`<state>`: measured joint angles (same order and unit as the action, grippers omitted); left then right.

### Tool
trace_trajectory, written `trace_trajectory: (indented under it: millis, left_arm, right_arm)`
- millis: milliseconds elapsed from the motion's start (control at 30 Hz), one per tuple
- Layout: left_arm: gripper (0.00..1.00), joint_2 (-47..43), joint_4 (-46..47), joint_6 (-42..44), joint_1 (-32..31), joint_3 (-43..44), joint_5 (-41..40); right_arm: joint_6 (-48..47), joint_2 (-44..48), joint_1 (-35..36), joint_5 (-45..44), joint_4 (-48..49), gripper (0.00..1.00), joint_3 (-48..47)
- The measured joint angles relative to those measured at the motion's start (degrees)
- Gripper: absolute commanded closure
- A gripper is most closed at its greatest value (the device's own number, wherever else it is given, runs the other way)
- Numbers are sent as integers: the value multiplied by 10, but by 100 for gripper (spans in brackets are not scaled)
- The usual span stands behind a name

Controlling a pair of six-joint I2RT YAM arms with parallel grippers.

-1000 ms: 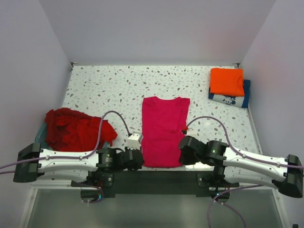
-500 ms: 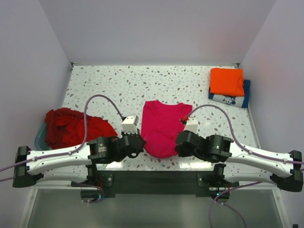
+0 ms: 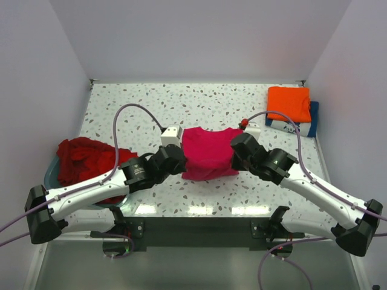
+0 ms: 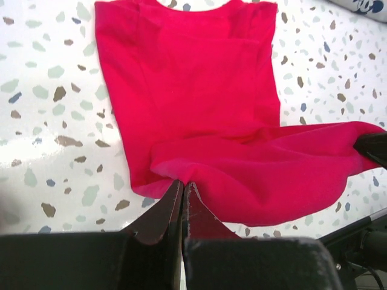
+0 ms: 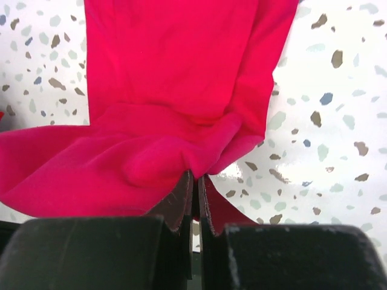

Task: Fold and stack the t-shirts
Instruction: Fold the tshirt

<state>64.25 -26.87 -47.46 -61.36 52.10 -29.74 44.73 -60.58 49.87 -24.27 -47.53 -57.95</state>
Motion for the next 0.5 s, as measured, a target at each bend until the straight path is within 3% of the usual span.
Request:
trace_trajectory:
  millis: [500]
  left_arm:
    - [100,84,74,93,135,43,104]
  right_arm:
    - [-89,-87,-134,63,46,100,-58]
